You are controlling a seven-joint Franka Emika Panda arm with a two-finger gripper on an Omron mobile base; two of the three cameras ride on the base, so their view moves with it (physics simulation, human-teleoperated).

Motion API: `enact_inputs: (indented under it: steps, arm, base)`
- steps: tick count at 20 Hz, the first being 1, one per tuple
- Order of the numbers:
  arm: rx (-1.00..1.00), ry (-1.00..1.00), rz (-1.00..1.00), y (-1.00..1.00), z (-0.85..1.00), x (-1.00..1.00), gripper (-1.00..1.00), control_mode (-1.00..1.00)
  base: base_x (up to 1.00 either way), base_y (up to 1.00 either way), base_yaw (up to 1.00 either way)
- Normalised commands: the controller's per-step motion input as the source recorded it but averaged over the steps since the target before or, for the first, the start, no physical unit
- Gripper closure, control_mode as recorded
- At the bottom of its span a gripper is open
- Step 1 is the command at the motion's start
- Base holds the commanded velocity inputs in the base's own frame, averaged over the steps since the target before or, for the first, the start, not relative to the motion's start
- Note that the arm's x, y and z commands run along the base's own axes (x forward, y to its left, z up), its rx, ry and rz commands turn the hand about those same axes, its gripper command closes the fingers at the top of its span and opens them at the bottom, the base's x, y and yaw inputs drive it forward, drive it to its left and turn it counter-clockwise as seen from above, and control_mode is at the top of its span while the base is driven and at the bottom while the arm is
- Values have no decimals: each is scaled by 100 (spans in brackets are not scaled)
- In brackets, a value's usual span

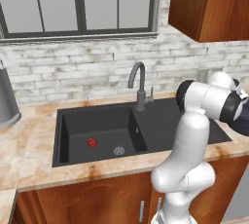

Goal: Dump the bell pepper from the pot into the sink. Then turn on the water and wash the bell pepper. Then turn off the water and put the bell pepper back in the pot.

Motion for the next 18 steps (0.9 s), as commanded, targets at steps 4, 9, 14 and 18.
enact_inputs:
  steps: [4,9,14,18]
  arm:
    - [0,0,4,-5,-17,0,100,-100]
    - [0,-1,4,0,-17,-5,100,-100]
    - [0,-5,2,5,-1,-23,-100,-100]
    - [0,-13,0,22,45,-44,-100,-100]
  base:
    - [0,0,0]
    - [0,0,0]
    - [0,0,0]
    - [0,0,0]
